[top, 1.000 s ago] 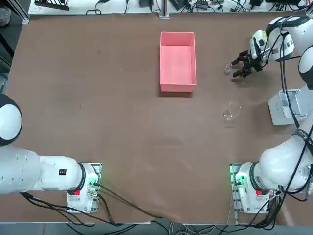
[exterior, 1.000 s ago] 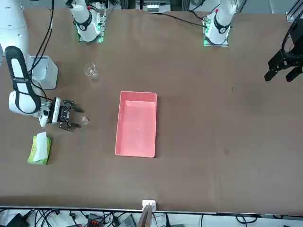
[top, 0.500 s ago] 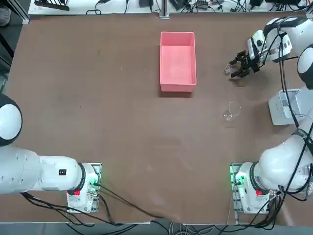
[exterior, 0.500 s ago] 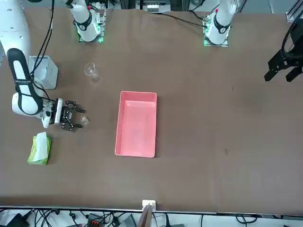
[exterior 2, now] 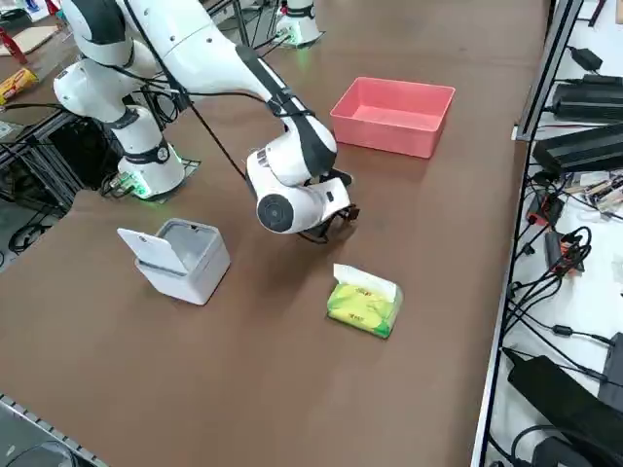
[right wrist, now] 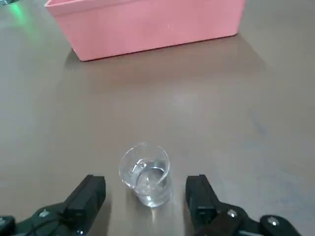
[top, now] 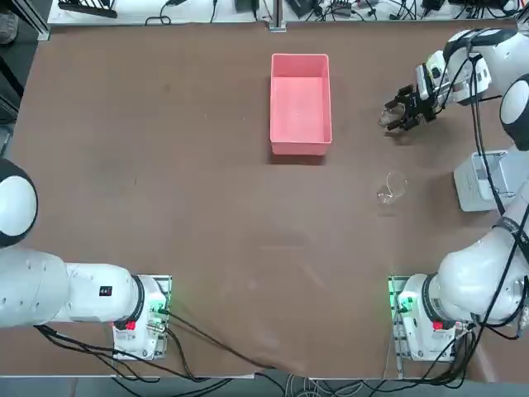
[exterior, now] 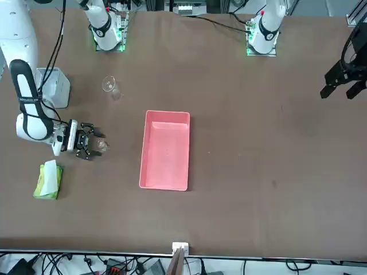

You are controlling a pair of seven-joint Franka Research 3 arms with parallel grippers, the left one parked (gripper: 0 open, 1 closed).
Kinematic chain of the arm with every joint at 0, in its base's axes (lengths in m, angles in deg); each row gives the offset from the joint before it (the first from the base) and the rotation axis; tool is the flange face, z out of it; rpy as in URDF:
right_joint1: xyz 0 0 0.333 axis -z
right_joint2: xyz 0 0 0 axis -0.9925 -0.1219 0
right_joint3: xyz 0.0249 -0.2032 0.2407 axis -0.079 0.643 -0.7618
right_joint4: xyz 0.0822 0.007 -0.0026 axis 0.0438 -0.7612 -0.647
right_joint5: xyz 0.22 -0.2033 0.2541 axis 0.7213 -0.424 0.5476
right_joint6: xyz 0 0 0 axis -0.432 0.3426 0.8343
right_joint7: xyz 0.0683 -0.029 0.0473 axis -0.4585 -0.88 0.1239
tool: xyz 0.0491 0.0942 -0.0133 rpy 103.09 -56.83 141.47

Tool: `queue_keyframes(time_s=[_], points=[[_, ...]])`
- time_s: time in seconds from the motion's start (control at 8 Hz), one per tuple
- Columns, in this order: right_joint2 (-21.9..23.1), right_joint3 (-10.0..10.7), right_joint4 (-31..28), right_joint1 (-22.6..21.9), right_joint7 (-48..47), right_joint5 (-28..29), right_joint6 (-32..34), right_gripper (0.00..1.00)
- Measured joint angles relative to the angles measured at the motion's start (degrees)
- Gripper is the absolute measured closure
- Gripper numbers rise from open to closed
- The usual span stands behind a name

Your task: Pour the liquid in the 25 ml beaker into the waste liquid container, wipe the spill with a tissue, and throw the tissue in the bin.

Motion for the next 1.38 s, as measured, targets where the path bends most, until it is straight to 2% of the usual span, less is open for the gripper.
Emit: queue_keyframes(time_s=[1.0,1.38], points=[[-0.5,0.0,0.1,-0.7,0.3,1.6,0.0,0.00],[-0.6,0.0,0.1,-1.0,0.4,2.2,0.0,0.04]])
